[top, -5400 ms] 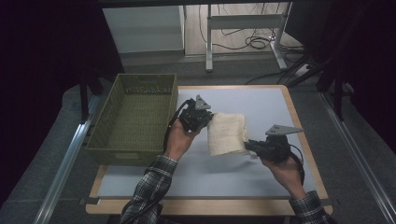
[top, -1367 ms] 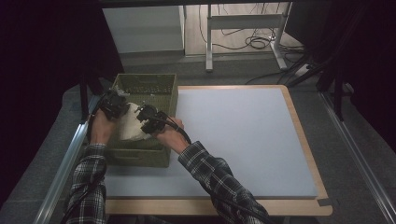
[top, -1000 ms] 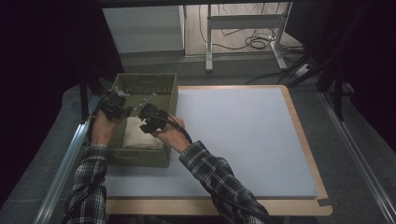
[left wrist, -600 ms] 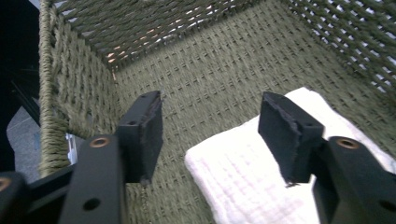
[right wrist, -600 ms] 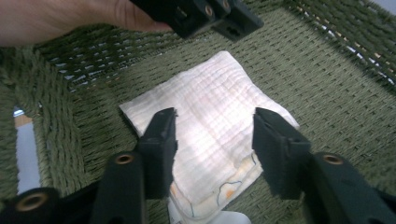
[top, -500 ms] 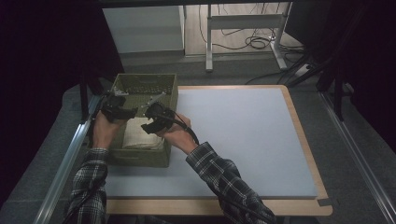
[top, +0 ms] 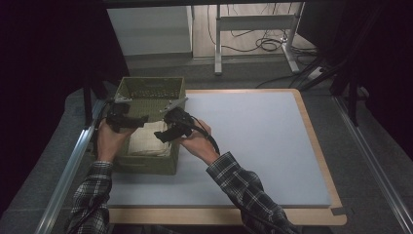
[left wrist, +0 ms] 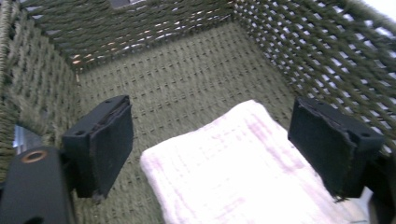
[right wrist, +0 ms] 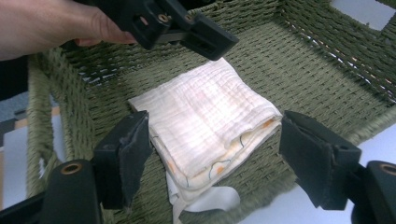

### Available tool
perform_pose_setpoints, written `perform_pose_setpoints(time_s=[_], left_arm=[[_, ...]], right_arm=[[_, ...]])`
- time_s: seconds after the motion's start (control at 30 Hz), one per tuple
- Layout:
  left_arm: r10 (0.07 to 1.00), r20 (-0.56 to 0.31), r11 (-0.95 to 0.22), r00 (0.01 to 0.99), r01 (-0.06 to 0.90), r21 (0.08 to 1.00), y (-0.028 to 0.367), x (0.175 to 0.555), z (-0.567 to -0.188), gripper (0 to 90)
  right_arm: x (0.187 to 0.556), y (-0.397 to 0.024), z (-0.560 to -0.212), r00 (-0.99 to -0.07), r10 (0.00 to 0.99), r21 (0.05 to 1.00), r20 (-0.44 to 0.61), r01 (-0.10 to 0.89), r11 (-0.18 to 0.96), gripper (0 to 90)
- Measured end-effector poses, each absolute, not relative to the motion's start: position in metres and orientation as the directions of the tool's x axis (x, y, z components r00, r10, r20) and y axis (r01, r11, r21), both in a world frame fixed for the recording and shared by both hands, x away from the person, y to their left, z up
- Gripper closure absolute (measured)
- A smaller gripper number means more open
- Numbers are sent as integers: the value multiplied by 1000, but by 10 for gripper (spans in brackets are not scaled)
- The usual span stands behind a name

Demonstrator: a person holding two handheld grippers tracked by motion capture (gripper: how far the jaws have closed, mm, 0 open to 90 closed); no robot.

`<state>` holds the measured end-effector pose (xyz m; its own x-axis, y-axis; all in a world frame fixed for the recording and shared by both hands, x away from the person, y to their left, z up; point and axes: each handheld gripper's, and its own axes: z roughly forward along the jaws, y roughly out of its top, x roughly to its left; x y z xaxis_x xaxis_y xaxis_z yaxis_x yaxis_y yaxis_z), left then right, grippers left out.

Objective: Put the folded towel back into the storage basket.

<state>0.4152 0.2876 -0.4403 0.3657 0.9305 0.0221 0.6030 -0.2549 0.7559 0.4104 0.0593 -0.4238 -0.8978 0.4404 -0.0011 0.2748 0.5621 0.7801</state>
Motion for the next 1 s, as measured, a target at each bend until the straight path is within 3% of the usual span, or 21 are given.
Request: perform_pose_setpoints(time_s=[0.5,1.0], left_arm=[[902,-98,-184,420,582,792,273,395,-433,77],[865,-34,-271,501,523,808,233,368,-424,26]], right_arm=[[403,19,-422,-906,423,800,20,269,536,146],[399,-34,-428,-885,465,799,22,296,524,90]])
